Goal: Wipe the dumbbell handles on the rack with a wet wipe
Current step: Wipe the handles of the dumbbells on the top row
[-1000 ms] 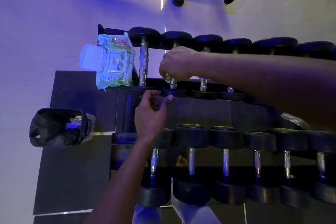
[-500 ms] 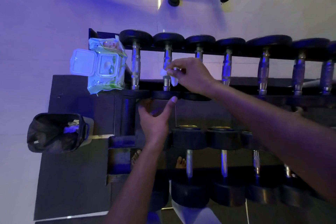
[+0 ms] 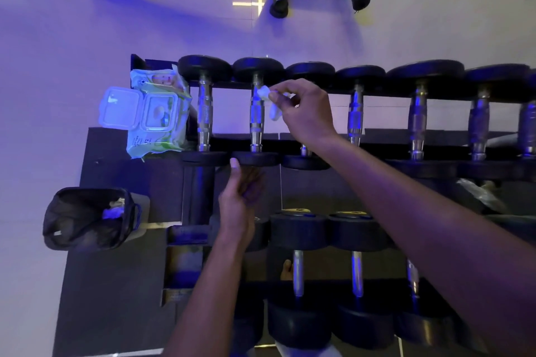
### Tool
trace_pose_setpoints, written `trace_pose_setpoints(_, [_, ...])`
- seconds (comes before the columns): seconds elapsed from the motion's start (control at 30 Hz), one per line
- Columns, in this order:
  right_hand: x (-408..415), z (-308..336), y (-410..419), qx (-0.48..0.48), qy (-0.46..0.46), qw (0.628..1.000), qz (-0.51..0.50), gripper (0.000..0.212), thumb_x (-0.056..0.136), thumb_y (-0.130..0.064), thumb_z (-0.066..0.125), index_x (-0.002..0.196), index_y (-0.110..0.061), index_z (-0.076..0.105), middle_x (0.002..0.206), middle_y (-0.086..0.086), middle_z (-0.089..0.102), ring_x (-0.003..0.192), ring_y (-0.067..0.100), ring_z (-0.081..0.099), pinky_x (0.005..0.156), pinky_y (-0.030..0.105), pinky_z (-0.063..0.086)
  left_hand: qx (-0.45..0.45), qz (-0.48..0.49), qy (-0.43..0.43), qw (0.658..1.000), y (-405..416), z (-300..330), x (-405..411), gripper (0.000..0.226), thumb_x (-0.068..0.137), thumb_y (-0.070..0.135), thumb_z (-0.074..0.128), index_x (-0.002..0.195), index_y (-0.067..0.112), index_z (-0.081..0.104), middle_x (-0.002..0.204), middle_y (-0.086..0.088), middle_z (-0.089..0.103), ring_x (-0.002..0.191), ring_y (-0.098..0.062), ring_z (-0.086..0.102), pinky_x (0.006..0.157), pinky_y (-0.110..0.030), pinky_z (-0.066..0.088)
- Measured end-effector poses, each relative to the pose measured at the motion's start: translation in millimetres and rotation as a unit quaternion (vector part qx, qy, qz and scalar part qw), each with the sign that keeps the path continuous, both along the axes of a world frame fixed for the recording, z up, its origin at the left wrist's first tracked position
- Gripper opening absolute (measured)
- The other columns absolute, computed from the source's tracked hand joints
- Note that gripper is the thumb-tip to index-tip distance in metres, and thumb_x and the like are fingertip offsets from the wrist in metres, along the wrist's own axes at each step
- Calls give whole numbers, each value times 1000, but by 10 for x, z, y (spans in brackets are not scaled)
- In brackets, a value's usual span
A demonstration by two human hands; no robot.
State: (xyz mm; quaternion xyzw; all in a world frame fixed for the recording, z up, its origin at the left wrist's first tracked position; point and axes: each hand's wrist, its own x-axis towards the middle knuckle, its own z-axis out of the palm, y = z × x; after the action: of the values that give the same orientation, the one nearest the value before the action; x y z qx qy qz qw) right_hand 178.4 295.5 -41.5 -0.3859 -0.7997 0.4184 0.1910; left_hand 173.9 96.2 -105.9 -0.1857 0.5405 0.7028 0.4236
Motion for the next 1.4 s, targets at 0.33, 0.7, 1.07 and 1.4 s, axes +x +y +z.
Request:
trace_pose_setpoints(0.33, [-136,-62,-8,97,27,995,-12,13,97,-19,71,106,-20,81,97,-2,68,80,16,68,75,37,57,0,-35,11,999,-5,27,-27,34,98,47,73,111,16,68,99,-4,79,88,-18,79,84,-38,60])
trace_pose_setpoints(0.7, [-279,-140,-91,148,-17,989,12,12,97,-33,71,106,-29,78,98,-9,64,76,12,63,70,38,56,-47,-41,54,997,-78,73,-42,64,79,48,87,124,6,69,99,4,81,97,-23,78,93,-47,63])
trace_pose_setpoints(1.07, [-19,-182,-109,116,-70,981,135,7,88,-24,84,93,-28,81,93,-12,67,77,3,59,75,34,54,-88,-68,79,991,-162,-49,-124,74,74,61,96,124,11,73,103,2,79,88,-21,75,79,-38,64])
trace_pose_setpoints(1.4, [224,-82,-206,65,-206,955,204,3,91,-33,78,94,-32,76,84,-17,68,77,5,61,72,30,52,-75,-95,103,987,-203,-127,-177,53,79,55,90,112,18,72,98,3,75,85,-21,70,77,-38,59])
